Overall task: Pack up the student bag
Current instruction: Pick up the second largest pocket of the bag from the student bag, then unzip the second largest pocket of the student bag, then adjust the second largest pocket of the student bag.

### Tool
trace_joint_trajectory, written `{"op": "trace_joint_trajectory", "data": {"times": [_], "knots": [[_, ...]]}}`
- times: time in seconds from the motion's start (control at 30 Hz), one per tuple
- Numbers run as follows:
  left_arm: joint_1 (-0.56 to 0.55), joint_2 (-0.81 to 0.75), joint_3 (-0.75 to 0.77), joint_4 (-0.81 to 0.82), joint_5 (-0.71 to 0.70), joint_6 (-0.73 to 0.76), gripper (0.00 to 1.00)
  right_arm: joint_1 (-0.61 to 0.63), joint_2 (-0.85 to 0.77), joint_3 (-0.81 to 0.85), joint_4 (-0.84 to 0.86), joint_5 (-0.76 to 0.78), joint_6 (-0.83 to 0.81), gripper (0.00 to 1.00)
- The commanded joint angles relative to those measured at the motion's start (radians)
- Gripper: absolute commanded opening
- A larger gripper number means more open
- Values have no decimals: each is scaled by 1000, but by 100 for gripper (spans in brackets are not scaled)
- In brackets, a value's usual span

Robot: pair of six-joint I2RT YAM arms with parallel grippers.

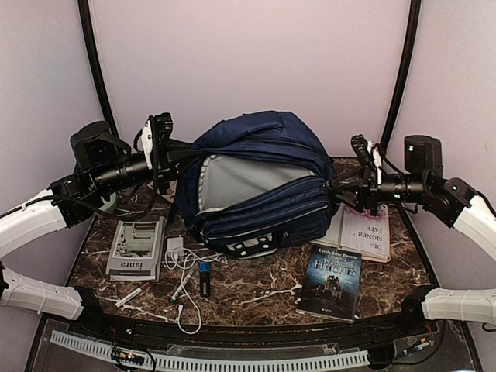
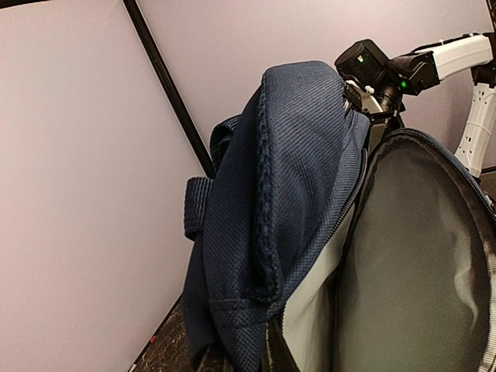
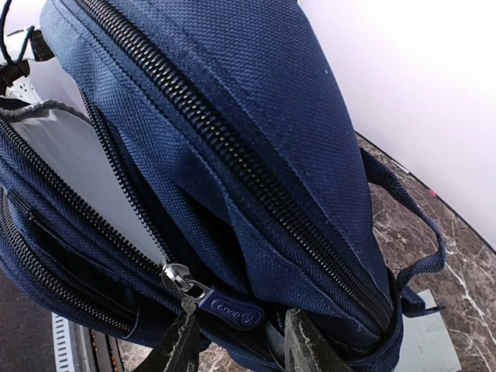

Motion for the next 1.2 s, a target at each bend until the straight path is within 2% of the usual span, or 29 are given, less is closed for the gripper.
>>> {"op": "trace_joint_trajectory", "data": {"times": [0.0,0.17,0.33,0.43,0.63,0.77,0.93,1.1,1.17], "knots": [[5,-24,20,82,0,-4,0,7,-10,-4,-5,9,-19,36],[6,-22,19,84,11,-8,0,6,5,-7,15,9,-5,27],[5,-26,14,87,14,-11,0,7,37,15,38,-49,20,0],[4,-36,10,87,-2,-8,0,6,24,10,37,7,25,0],[5,-74,2,72,-163,17,0,-10,-29,-91,72,276,91,0],[6,-93,-1,74,-188,26,0,-62,32,-164,79,356,193,0],[7,-91,1,78,-172,19,0,-106,109,-212,165,269,289,0],[7,-89,-5,70,-147,22,0,-107,74,-179,231,78,253,1],[6,-89,-7,69,-151,28,0,-105,31,-176,280,-13,238,10]]}}
